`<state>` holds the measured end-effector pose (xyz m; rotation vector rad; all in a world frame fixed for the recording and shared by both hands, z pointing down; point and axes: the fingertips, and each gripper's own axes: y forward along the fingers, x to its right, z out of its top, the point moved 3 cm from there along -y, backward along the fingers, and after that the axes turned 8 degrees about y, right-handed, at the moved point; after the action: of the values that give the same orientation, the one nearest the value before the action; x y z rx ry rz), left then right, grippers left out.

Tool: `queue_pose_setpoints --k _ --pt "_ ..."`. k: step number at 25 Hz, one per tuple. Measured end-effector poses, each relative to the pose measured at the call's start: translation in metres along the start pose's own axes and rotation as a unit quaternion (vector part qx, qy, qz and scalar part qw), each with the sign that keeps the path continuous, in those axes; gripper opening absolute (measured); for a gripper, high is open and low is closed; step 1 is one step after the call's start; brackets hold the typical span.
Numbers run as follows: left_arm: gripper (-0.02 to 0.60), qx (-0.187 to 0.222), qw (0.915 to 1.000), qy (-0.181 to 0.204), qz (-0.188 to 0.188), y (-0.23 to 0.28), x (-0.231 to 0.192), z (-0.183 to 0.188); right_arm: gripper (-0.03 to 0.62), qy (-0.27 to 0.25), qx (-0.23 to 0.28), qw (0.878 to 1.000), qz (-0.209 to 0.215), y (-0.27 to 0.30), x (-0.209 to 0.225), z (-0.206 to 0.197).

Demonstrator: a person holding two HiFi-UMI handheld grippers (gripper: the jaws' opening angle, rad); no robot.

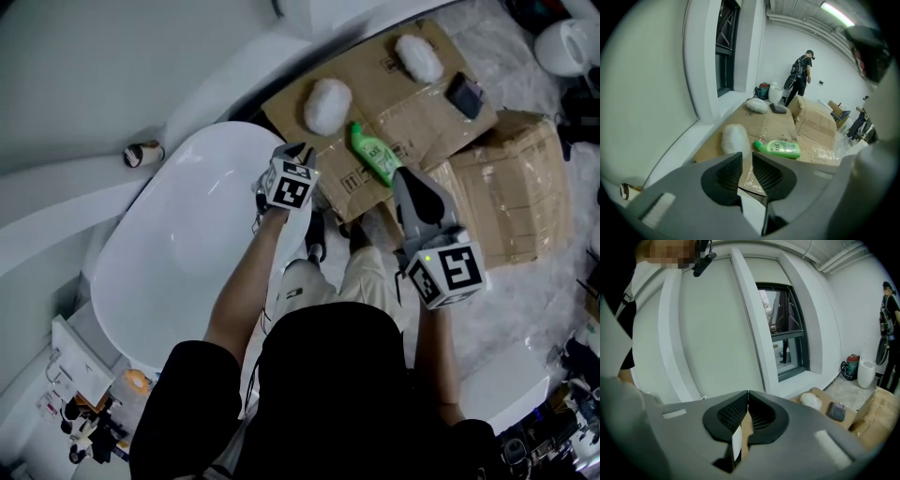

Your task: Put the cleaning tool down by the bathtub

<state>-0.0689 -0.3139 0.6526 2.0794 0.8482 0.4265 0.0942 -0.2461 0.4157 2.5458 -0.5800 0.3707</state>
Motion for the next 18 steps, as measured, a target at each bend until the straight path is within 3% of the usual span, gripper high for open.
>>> queue_pose_setpoints --k 18 --pt "0.023 0.073 0.9971 0.020 -0.005 -0.116 0.035 -0.007 0.009 -0.003 0.073 0.996 -0.050 -0.084 -0.064 -0.014"
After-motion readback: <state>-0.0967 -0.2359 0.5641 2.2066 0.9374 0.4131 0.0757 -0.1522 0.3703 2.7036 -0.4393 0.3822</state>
